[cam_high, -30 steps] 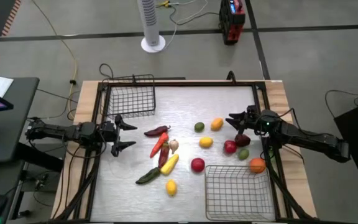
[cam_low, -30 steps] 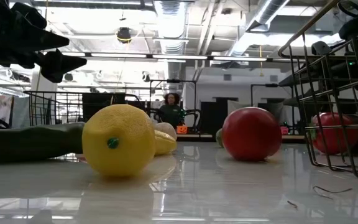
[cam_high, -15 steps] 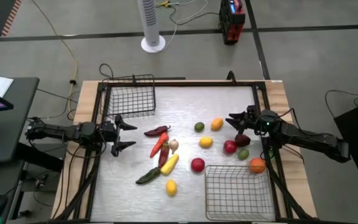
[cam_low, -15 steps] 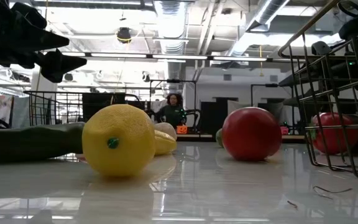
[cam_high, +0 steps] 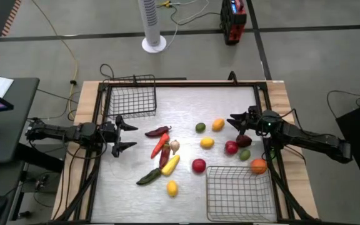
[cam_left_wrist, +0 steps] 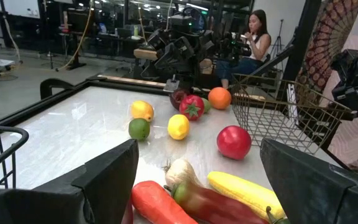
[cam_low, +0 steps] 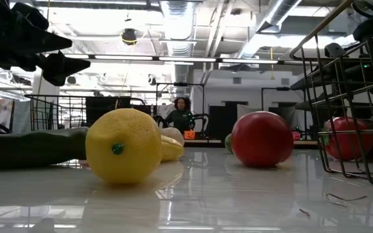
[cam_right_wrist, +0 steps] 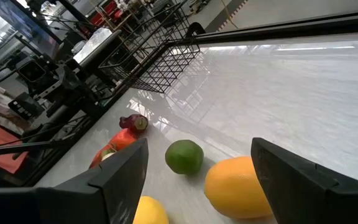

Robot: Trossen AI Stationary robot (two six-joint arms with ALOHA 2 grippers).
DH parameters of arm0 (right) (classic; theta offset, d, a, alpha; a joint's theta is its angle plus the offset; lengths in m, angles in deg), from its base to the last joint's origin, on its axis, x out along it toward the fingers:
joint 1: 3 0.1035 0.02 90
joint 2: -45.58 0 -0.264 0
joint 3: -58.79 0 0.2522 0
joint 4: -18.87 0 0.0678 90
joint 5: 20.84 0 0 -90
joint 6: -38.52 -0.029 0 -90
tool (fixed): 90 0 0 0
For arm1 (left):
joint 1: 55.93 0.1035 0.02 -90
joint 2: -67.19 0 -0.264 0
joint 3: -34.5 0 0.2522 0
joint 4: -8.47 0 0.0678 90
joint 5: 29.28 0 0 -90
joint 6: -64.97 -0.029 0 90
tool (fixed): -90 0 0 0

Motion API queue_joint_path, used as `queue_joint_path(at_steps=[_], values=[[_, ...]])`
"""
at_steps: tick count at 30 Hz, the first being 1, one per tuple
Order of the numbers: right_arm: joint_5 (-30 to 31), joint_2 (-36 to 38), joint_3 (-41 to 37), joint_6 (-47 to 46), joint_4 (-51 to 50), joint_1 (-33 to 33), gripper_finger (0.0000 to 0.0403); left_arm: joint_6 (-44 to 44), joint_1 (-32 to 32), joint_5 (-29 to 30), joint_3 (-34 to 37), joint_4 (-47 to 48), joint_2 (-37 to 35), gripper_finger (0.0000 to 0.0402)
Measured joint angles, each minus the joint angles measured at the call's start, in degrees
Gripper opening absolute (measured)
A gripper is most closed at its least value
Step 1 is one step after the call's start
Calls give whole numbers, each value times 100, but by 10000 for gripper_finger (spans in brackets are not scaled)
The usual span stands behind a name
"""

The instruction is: Sort produce into baskets

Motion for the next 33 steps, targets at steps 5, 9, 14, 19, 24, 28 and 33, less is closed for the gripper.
queue_joint_path(at_steps=[5, 9, 14, 19, 24, 28, 33], values=[[0, 1, 0, 2, 0, 2, 314, 1, 0, 0, 1, 1, 1, 325], [0, 1, 0, 1, 0, 0, 314, 3, 0, 0, 2, 0, 0, 325], [-1, 1, 0, 1, 0, 1, 314, 421, 0, 0, 0, -12, 0, 325], [-2, 0, 0, 0, 0, 2, 314, 1327, 0, 2, 1, -32, 2, 325], [-2, 1, 0, 0, 0, 0, 314, 2301, 0, 104, 1, -98, 2, 325], [0, 2, 0, 2, 0, 0, 314, 2815, 0, 490, 1, -98, 2, 325], [-1, 1, -1, 1, 0, 0, 314, 2995, 0, 842, 0, -98, 2, 325]])
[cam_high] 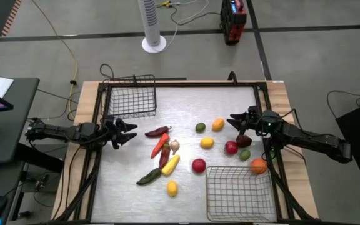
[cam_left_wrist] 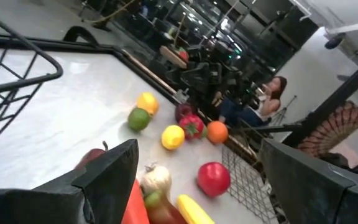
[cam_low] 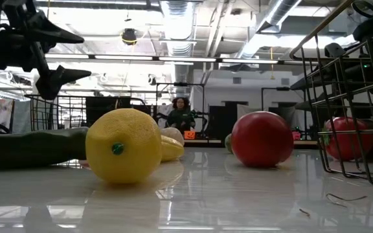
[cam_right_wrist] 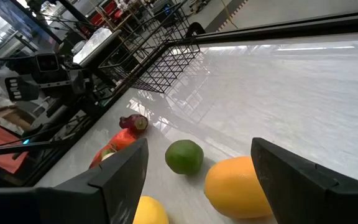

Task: Sort produce into baskets
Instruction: Put the carrot into the black wire basket

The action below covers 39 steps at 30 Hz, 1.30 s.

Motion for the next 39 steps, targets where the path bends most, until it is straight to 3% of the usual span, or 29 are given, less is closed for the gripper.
queue_joint_path(at_steps=[16, 18, 22, 24, 27, 31, 34, 39], values=[[35, 0, 1, -1, 33, -9, 314, -161, 2, 303, -11, -119, 0, 325], [98, -1, -1, 85, 64, -15, 314, -571, 2, -35, -13, -424, 0, 325], [916, 0, -1, -266, 170, -52, 314, -1347, 0, -542, -164, -669, 0, 325], [766, -1, -4, -106, 321, -42, 314, -1734, 0, -559, -284, -663, -1, 325], [-2, -1, 6, 140, 1123, -42, 314, -2200, 2, -549, -407, -606, 132, 325], [-278, -169, 401, 388, 1091, 21, 313, -2254, 22, -512, -604, -610, 638, 325], [-146, -661, 682, 742, 471, 123, 311, -2147, 24, -511, -759, -577, 1276, 325], [-133, -1633, 1032, 1227, 801, 358, 311, -2097, 24, -503, -1195, -564, 2650, 325]])
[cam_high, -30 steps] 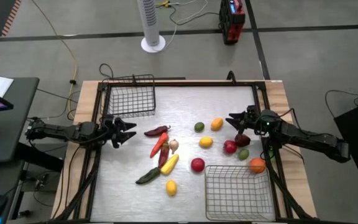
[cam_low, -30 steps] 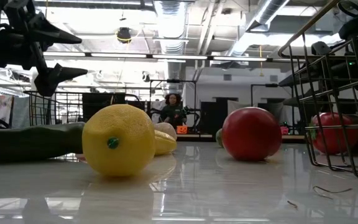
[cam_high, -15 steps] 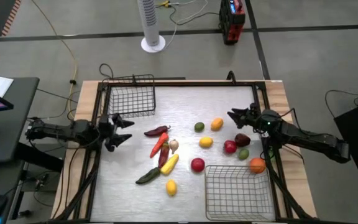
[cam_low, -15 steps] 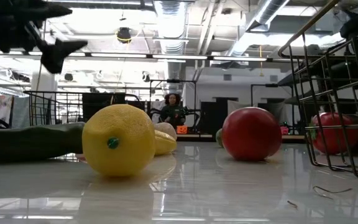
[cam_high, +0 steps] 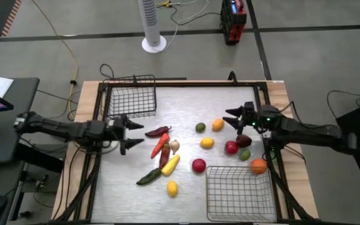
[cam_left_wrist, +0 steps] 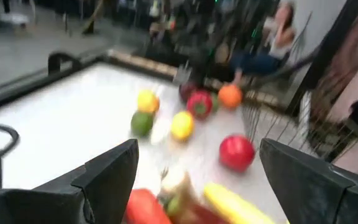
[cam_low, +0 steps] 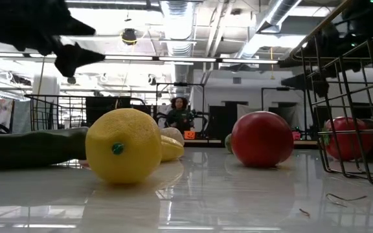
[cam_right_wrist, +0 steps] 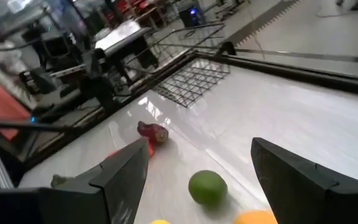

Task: Sort produce into baskets
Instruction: Put the carrot into the black wire basket

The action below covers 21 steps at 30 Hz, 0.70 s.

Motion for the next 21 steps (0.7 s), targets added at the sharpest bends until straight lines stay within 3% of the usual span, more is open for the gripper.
queue_joint_path(at_steps=[6, 12, 16, 21], values=[[122, -970, 349, 190, 537, 599, 311, 366, -15, -201, -946, 1157, 1561, 325], [1074, -1727, 597, 513, 882, 1512, 311, 834, -85, -353, -1834, 2255, 2877, 325], [1510, -2143, 673, 824, 1393, 2023, 311, 864, -156, 16, -2293, 2769, 3535, 325], [1513, -2492, 784, 1316, 1760, 2347, 310, 565, 113, 197, -2923, 3181, 4327, 325]])
